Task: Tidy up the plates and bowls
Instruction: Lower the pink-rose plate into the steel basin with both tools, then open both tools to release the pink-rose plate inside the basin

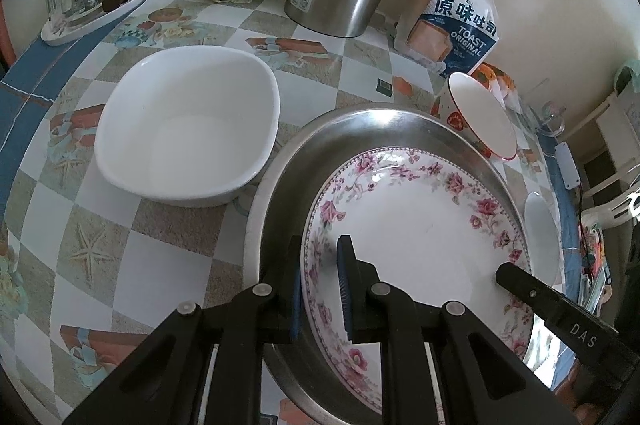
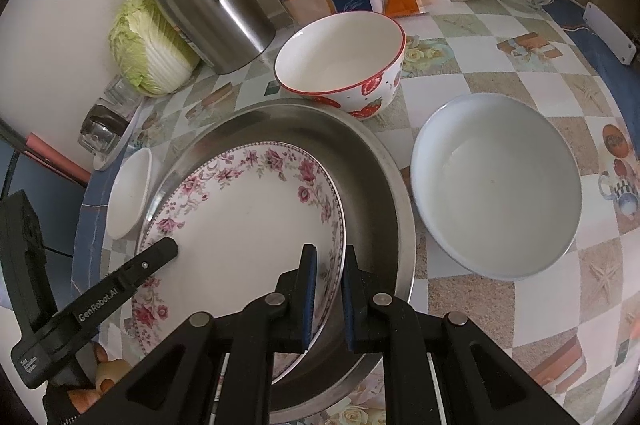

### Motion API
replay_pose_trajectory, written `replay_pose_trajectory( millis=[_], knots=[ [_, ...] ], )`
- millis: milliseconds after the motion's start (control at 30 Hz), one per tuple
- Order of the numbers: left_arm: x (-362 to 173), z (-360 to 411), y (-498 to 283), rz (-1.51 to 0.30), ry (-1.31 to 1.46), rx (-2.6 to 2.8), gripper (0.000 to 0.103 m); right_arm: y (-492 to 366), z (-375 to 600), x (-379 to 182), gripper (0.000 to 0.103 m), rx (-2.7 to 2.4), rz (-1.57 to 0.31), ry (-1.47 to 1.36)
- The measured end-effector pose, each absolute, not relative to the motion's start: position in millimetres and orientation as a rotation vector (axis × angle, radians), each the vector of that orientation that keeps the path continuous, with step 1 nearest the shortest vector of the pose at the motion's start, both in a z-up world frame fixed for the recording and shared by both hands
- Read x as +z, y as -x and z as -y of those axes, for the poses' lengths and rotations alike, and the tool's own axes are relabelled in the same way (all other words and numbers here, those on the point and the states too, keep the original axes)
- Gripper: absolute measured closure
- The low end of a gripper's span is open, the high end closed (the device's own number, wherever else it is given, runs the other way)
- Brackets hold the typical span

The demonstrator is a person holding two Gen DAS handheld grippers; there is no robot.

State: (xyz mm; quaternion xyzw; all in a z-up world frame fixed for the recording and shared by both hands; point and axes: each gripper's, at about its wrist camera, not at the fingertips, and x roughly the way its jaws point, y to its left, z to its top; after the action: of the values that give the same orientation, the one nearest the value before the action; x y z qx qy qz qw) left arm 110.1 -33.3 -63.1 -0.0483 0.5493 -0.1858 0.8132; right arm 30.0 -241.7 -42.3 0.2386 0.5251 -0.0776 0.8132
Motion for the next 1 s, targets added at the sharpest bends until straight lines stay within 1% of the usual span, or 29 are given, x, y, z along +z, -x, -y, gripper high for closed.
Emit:
replay_pose_trajectory(
  millis=[300,600,1000],
  knots=[
    [-63.5,39.6,-107.3,-1.168,0.045,-0.388,0.087,-29.6,243.4,-45.1,0.091,-0.178,-1.131,-0.501],
    [-63.1,39.3,-107.8,-1.168,0.048,-0.382,0.087,-31.3,239.7,-45.4,0.091,-0.194,-1.14,-0.462],
    [-62.4,38.3,-108.1,-1.164,0.05,-0.37,0.086,-33.6,235.9,-48.3,0.088,-0.198,-1.141,-0.428]
  ],
)
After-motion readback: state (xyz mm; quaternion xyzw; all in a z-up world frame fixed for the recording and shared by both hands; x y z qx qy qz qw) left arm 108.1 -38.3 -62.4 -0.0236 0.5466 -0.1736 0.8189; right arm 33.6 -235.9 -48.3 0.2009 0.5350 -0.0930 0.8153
